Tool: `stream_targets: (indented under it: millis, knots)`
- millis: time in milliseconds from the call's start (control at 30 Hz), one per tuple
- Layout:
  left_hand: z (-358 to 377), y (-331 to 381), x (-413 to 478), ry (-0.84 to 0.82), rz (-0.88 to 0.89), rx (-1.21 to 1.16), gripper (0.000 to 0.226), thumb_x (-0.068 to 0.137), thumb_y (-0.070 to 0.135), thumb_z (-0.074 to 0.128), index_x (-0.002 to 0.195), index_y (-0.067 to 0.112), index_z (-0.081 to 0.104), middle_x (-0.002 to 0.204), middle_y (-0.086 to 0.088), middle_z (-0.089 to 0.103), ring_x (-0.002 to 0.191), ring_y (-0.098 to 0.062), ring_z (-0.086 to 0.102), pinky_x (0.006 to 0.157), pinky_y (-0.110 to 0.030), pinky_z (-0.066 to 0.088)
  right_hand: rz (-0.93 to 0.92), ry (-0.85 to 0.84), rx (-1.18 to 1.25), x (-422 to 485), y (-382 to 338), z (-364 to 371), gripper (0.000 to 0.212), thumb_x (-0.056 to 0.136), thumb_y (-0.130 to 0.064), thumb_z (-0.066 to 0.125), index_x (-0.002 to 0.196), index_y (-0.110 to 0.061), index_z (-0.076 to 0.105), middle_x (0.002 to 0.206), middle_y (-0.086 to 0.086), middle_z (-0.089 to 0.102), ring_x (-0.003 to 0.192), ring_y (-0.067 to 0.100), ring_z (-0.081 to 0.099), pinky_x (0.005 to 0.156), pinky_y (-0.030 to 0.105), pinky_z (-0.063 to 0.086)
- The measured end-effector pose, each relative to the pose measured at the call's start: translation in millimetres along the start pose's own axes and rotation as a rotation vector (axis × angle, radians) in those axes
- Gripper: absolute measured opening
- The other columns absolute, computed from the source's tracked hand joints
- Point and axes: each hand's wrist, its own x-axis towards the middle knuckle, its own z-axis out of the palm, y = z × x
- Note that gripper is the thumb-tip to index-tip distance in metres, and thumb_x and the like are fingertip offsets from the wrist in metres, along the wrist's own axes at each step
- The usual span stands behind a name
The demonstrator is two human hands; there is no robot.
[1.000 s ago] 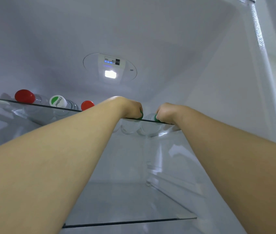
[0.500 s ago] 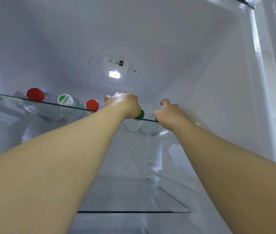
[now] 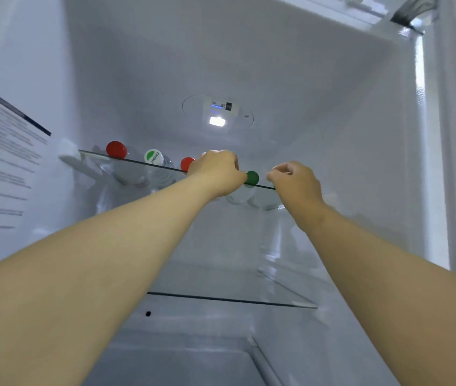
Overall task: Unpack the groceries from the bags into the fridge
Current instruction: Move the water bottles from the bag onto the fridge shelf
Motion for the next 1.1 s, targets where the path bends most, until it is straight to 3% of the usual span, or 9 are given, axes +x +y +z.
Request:
stream_targets:
  millis: [100, 267, 367, 533, 900, 1100]
  knots:
    - [-11.9, -9.6, -19.7, 0.101, 0.01, -0.026, 0.022, 0.088, 0.023, 0.048, 0.103, 0.016, 0.062, 0.113, -0.007, 0.057, 0.107, -0.029, 0.049, 0.077, -0.03, 0.038, -0.011, 0.01, 0.004, -17.6, -13.1, -0.4, 0.013, 0.084, -0.025, 0.053, 0.095, -0.023, 0.059, 0.084, -0.012, 0.056, 0.094, 0.02, 0.056, 0.09, 0.041, 0.047]
    - [-24.3, -31.2, -65.9, 0.172, 0.142, 0.164, 0.025, 0.09, 0.024, 0.045, 0.105, 0.013, 0.061, 0.11, -0.007, 0.058, 0.106, -0.029, 0.047, 0.079, -0.032, 0.034, 0.008, 0.008, -0.152, -59.0, -21.5, 8.3, 0.024, 0.086, -0.029, 0.048, 0.108, -0.023, 0.057, 0.102, -0.004, 0.062, 0.096, 0.022, 0.057, 0.09, 0.041, 0.046]
    - [-21.1, -39.8, -92.5, 0.079, 0.182, 0.214, 0.026, 0.09, 0.027, 0.044, 0.109, 0.016, 0.058, 0.113, -0.006, 0.056, 0.107, -0.027, 0.047, 0.083, -0.033, 0.035, 0.036, -0.039, -0.283, -88.4, -17.9, 17.2, 0.034, 0.087, -0.032, 0.048, 0.12, -0.023, 0.053, 0.113, -0.001, 0.061, 0.107, 0.024, 0.054, 0.095, 0.038, 0.04]
    - [-3.7, -51.9, -141.1, -0.081, 0.156, 0.182, 0.027, 0.091, 0.026, 0.043, 0.111, 0.015, 0.057, 0.111, -0.006, 0.057, 0.104, -0.027, 0.048, 0.082, -0.032, 0.035, 0.097, -0.105, -0.408, -141.7, -5.3, 29.5, 0.037, 0.087, -0.032, 0.047, 0.123, -0.023, 0.052, 0.119, -0.001, 0.061, 0.111, 0.021, 0.052, 0.094, 0.034, 0.031]
    - [54.1, -59.4, -261.3, -0.304, 0.195, 0.03, 0.031, 0.094, 0.029, 0.043, 0.121, 0.018, 0.052, 0.118, -0.003, 0.057, 0.11, -0.024, 0.049, 0.084, -0.032, 0.039, 0.273, -0.238, -0.507, -277.7, 50.6, 38.0, 0.039, 0.088, -0.033, 0.049, 0.125, -0.021, 0.052, 0.127, 0.0, 0.056, 0.116, 0.023, 0.05, 0.096, 0.038, 0.039]
    - [91.8, -43.6, -347.8, -0.458, 0.256, -0.045, 0.034, 0.093, 0.032, 0.044, 0.124, 0.02, 0.052, 0.121, -0.002, 0.055, 0.109, -0.024, 0.05, 0.084, -0.032, 0.038, 0.402, -0.318, -0.569, -357.6, 78.6, 28.6, 0.039, 0.091, -0.034, 0.046, 0.128, -0.024, 0.049, 0.128, -0.002, 0.054, 0.116, 0.02, 0.048, 0.093, 0.034, 0.037]
